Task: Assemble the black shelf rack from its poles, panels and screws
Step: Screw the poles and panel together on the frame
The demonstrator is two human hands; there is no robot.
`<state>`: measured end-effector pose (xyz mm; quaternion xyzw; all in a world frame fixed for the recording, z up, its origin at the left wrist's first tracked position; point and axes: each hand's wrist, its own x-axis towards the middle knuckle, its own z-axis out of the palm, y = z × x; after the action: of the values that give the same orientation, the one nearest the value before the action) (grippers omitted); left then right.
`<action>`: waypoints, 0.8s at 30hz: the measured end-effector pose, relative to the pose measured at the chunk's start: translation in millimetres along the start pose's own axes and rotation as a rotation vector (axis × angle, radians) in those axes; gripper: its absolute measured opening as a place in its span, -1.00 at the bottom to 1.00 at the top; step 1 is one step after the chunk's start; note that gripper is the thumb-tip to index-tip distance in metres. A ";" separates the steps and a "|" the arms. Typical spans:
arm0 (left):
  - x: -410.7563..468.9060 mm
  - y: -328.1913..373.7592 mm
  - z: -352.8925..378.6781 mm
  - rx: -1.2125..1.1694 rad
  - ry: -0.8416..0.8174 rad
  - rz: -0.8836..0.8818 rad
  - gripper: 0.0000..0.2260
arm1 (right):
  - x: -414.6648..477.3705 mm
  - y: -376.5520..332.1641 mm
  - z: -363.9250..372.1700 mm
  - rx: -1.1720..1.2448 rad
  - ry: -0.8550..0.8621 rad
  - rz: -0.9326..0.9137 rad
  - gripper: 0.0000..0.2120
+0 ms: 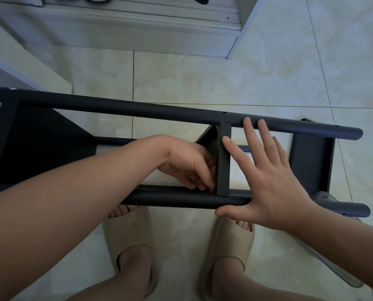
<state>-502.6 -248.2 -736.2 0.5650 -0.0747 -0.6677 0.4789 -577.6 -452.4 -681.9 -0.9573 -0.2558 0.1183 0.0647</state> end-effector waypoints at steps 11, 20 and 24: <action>0.2 1.1 2.1 0.020 0.011 -0.015 -0.90 | 0.0 0.7 1.0 0.004 0.002 -0.003 0.12; 0.2 0.9 0.6 -0.032 -0.014 -0.011 -0.88 | 0.2 0.9 1.6 0.007 0.005 -0.005 0.12; 0.2 1.2 1.9 -0.001 -0.009 -0.024 -0.90 | 0.1 0.8 1.4 0.009 0.007 -0.007 0.12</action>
<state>-503.5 -249.9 -734.9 0.5627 -0.0698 -0.6760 0.4707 -577.5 -453.0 -683.5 -0.9565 -0.2586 0.1157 0.0703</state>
